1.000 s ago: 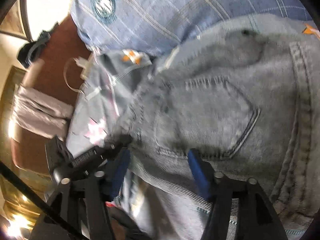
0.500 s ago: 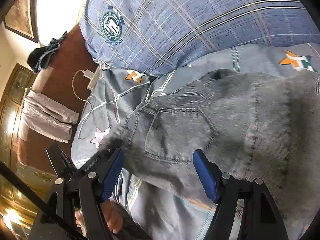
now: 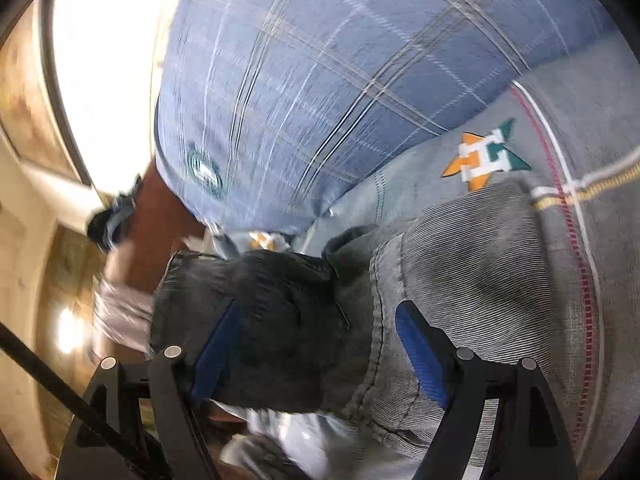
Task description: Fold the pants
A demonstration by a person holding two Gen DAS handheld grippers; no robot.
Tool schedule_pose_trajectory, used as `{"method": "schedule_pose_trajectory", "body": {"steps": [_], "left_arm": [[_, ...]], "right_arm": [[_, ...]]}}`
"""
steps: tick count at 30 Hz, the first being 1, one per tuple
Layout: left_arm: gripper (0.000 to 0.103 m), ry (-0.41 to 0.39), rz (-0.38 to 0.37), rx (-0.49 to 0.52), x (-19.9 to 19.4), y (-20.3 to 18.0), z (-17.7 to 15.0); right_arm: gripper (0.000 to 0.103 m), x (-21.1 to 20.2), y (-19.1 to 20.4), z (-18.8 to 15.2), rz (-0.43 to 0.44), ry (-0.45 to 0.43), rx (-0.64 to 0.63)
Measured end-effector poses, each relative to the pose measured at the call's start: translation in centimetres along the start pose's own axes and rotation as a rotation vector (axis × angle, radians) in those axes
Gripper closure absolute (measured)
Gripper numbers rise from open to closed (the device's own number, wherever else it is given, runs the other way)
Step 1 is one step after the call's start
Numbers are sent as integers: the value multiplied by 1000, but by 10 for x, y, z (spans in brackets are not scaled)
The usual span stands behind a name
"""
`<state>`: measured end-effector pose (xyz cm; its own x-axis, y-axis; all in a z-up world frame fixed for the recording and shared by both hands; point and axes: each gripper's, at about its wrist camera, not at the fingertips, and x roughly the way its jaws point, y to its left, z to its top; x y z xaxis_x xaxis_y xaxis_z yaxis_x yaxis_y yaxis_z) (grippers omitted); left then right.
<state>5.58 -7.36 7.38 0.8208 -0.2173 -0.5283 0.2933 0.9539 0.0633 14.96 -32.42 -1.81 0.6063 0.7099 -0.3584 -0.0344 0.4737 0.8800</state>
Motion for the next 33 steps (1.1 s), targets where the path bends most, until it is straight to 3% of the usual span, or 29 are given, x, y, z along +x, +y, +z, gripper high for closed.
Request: {"method": "schedule_pose_trajectory", "body": {"steps": [5,8,12,14,18,20,21,26,29,30,33], "left_arm": [[92,51,-97,73,16,-53,-13],[92,134,-161,109,39,-74,-25],[92,164,-180,122,48,-81,-35],[92,164,-182,121,50,-82,-32],[92,164,-182,142,49,-82,-30],[92,160,-185,154,45,-84,-29],[92,163,-187,162,44,-85,-27],[92,108,-219,172,24,-100,-14],[92,117,-261,172,27,-112,-14],[92,133,-271,181,33,-117,-17],[87,293,-313,228,69,-136,-37]], "right_arm": [[18,2,-16,9,38,37,56],[18,0,-21,15,48,44,68],[16,6,-35,16,-63,78,94],[17,15,-39,15,-75,104,103],[36,18,-20,13,-90,95,21],[57,20,-14,12,-160,93,-18],[85,20,-14,11,-176,103,-23],[89,-13,8,14,-184,21,-78],[90,-27,8,16,-249,11,-93],[90,-26,-5,18,-297,30,-58],[86,-7,-57,20,-378,117,94]]}}
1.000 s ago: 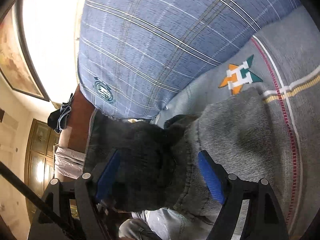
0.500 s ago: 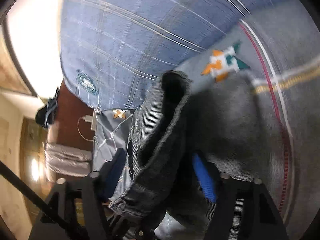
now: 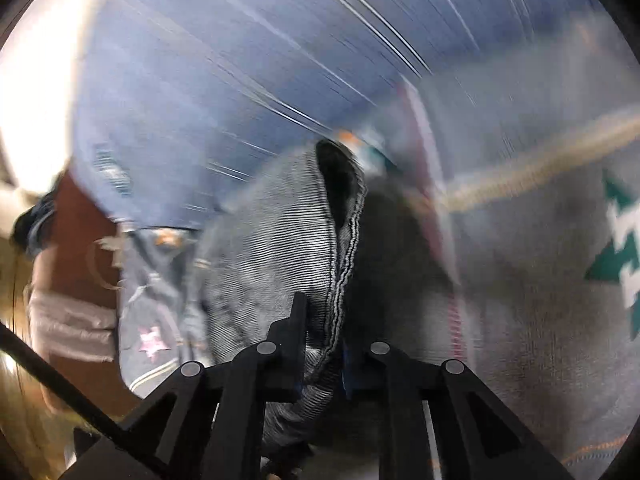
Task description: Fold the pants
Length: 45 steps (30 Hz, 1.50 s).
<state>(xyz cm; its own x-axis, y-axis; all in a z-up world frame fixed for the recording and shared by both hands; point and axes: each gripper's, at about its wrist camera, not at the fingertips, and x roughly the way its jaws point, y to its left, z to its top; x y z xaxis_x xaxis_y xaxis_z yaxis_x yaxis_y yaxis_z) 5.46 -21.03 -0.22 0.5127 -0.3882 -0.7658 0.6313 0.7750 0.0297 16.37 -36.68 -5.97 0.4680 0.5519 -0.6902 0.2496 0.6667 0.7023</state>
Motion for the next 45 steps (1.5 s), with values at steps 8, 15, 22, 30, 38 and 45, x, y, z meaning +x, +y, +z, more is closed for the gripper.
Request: {"method": "schedule_pose_trajectory", "body": {"steps": [8,15,22,30,38,45], "left_arm": [[31,-45,-226,-136,-51,42,-8],[28,-76,-16,-316,-69,141,-21],[27,185,-207,-555,4,188,-66],[27,192,-317,-627,1,205,-66],[50,163,-327,-660,9,191,-66],[77,57,-341,-688,-38,197,-56]], "right_arm": [[35,-12,-15,2,12,-36,72],[35,-38,12,-28,-170,-176,-53],[48,-2,3,-61,-289,-59,-127],[47,0,-24,-55,-39,-1,10],[66,1,-16,-58,-73,-10,-72],[82,-22,28,-72,-23,-87,-210]]}}
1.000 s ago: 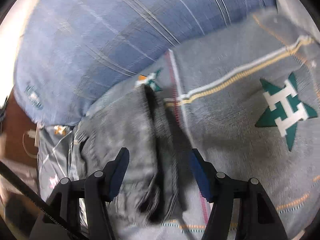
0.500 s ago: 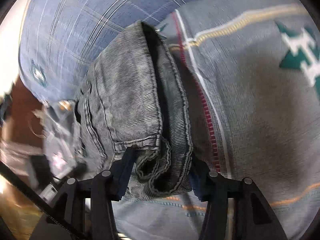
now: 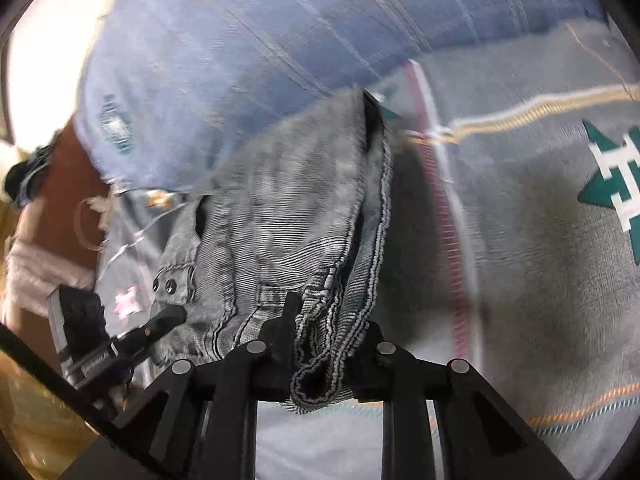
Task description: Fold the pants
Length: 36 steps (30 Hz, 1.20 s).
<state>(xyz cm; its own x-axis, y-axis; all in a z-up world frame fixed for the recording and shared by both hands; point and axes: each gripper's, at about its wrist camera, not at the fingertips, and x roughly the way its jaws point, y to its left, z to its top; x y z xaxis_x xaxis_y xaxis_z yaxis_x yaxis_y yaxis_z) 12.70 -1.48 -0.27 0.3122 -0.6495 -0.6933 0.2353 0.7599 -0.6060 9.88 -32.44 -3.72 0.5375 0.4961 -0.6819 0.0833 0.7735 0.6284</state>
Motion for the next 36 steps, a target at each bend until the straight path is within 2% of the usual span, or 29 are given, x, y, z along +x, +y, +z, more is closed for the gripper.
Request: {"method": "schedule_pose_trajectory", "body": {"steps": [2,4,6,8,11,14,15,16,17,18,19,20,21,22,23,24,27,29,30,32,34,36], "left_arm": [[77,5,14,1,-21,-4,-8],[77,25,19,-2,-34,3,-28],[76,57,52,-4,-30,18,-52],[72,88,80,-37,-18,42,-75],[73,49,71,-58,-29,41,-73],[68,-20,76,-10,-44,30,-71],[65,-27,109,4,-42,30,-71],[64,-13,155,26,-37,30,-72],[64,2,171,35,-34,30,-72],[63,9,174,31,-35,30,-71],[62,-2,170,25,-39,29,-68],[58,-22,165,23,-45,27,-63],[46,-53,162,21,-54,28,-58],[40,-94,172,16,-62,27,-46],[34,-118,187,17,-66,26,-36],[34,-131,201,25,-67,24,-23],[32,-68,236,39,-50,16,17],[32,-24,209,29,-30,22,34],[32,-17,198,17,-21,29,38],[32,-10,131,-16,-3,44,34],[33,30,59,-98,18,69,22],[44,60,35,-189,28,83,18]], "right_arm": [[82,-12,14,-20,18,-19,-27],[82,-11,11,-46,37,4,-15],[80,12,-3,-73,27,88,42],[78,23,-12,-82,5,127,79],[77,2,-2,-76,38,62,48],[58,-4,0,-83,-41,19,19],[44,1,-4,-85,-83,30,16],[42,5,-10,-87,-112,50,33],[42,5,-12,-87,-105,50,57],[41,-5,-10,-84,-78,16,59],[36,-16,-3,-79,-73,-32,40],[29,-31,7,-73,-76,-85,5],[14,-41,14,-66,-69,-121,-19],[6,-44,22,-57,-56,-139,-36],[6,-46,28,-46,-43,-140,-49],[6,-43,33,-33,-35,-117,-48],[7,-17,36,6,8,-39,-6],[7,1,30,24,9,-31,11],[9,9,22,26,19,-31,14],[14,24,4,21,72,-36,14],[24,43,-12,13,44,40,50],[26,49,-14,17,91,53,75]]}}
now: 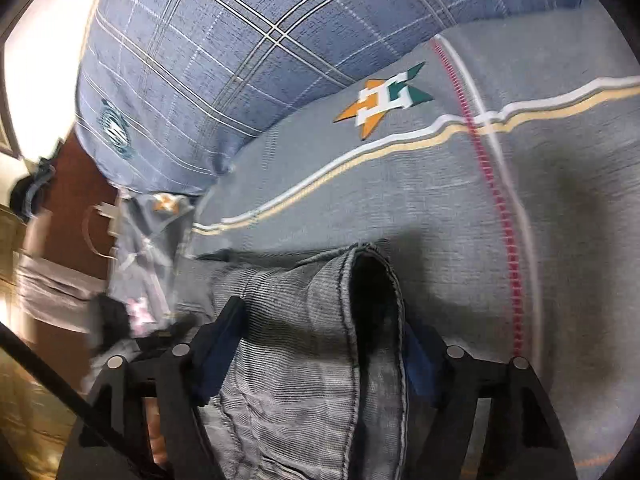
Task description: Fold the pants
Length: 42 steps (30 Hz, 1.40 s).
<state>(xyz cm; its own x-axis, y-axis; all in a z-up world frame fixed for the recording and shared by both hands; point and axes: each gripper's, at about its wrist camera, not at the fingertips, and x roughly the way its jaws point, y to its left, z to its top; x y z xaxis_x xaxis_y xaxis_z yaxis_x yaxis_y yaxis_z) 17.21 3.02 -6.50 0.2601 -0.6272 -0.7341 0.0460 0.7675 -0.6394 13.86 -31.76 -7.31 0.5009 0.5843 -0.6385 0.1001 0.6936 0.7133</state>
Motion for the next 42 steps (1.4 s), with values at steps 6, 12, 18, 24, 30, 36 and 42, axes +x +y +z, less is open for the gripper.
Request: {"method": "schedule_pose_trajectory", "body": {"steps": [6,12,18,24,30,36,42], "left_arm": [[52,29,-62,-18,5,1,6],[50,25,-110,-73,5,10,4],[71,-28,-19,31,5,-10,-1],[84,-152,-105,88,-30,-25,-8],[84,-120,-39,42,-15,-9,-8],[75,-105,38,81,8,-4,-8],[58,-154,137,115,-23,-16,-22]], "right_arm": [[27,3,-8,2,36,34,49],[26,0,-21,-7,60,58,130],[64,7,-13,-8,31,36,87],[84,-14,9,-3,66,-58,-5],[85,-5,5,-4,4,-35,12],[82,12,-4,-3,-64,4,22],[43,-26,17,-15,-120,-66,-21]]}}
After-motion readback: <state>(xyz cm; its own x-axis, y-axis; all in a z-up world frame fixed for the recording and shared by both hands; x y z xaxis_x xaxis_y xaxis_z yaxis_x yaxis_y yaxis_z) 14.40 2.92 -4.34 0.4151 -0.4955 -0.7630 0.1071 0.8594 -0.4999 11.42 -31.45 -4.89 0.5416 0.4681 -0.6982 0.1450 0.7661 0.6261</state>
